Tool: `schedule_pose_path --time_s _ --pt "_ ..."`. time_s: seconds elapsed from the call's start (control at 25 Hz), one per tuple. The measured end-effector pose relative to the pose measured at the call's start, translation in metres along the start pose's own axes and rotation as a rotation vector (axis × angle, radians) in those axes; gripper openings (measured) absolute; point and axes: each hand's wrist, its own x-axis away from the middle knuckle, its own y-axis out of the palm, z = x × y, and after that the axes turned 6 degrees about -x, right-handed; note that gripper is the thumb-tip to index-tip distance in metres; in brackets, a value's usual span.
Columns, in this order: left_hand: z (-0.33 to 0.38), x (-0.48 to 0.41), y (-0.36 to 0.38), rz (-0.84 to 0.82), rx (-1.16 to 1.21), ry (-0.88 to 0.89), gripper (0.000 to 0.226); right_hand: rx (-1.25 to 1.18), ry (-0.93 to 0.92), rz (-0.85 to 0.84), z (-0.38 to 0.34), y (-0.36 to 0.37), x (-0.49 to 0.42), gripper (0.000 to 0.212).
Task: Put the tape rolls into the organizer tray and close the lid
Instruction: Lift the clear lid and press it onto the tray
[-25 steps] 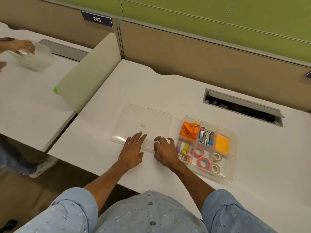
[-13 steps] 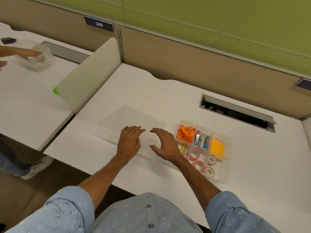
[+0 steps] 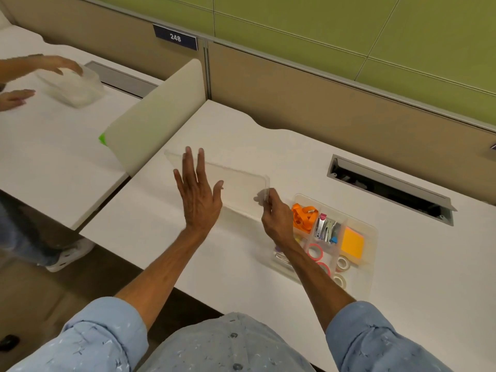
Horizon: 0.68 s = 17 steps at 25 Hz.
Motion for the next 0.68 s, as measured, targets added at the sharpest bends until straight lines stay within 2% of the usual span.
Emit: schedule_pose_path --time_s 0.12,0.28,0.44,0.52,0.6,0.68 --pt "-0.011 -0.019 0.001 0.011 0.022 -0.093 0.087 -0.31 0.055 -0.082 0.0 -0.01 -0.012 0.028" --pt "-0.017 -0.04 0.006 -0.051 0.098 -0.225 0.066 -0.607 0.132 -0.114 0.004 -0.034 -0.022 0.032" --pt "0.002 -0.05 0.01 -0.045 0.202 -0.386 0.04 -0.691 0.224 -0.026 0.018 -0.058 -0.02 0.034" --pt "0.015 -0.047 0.017 -0.097 0.238 -0.427 0.025 -0.734 0.3 0.022 0.025 -0.069 -0.015 0.035" --pt "0.029 -0.043 0.024 -0.166 0.312 -0.457 0.021 -0.749 0.407 0.095 0.033 -0.079 -0.009 0.034" --pt "0.045 -0.037 0.03 -0.239 0.379 -0.425 0.027 -0.692 0.47 0.212 0.043 -0.093 -0.002 0.03"
